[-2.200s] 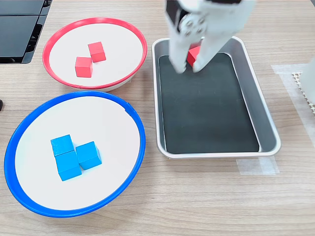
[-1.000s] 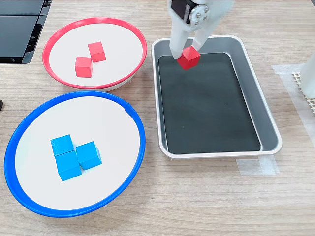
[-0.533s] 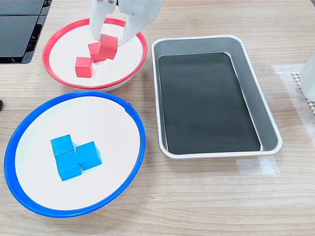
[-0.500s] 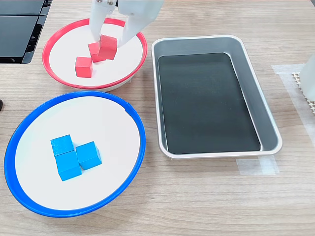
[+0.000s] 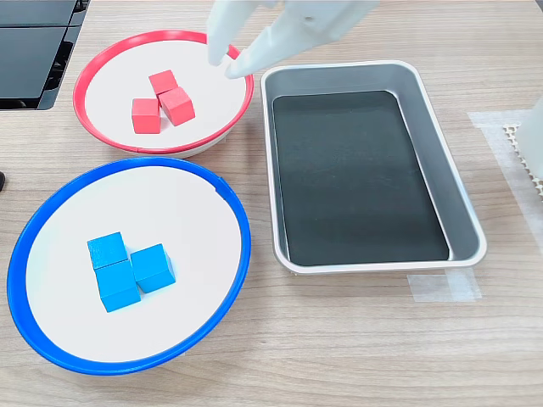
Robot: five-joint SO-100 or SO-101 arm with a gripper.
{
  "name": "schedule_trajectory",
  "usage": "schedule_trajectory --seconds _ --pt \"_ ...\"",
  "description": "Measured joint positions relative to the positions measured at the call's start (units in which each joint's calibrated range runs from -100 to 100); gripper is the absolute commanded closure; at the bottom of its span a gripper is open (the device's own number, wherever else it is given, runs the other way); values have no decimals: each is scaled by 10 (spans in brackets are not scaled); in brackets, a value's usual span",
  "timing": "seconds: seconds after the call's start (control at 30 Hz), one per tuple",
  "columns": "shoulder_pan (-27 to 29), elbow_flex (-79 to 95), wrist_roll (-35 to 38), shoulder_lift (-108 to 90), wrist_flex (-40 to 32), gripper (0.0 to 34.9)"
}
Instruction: Move six blocks from tray to matching dishes
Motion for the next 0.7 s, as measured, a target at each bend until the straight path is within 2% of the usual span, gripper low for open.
schedule_trajectory --seconds 0.13,0.23,0.3,0.43,0.57,0.7 --pt "-20 223 -33 -219 -79 348" --pt "-17 369 -47 -366 -97 348" --pt "-18 486 -52 -501 -82 348" --pt "-5 603 -59 -650 -31 348" --pt "3 632 -73 -746 43 348" --pt "4 633 -84 -766 64 342"
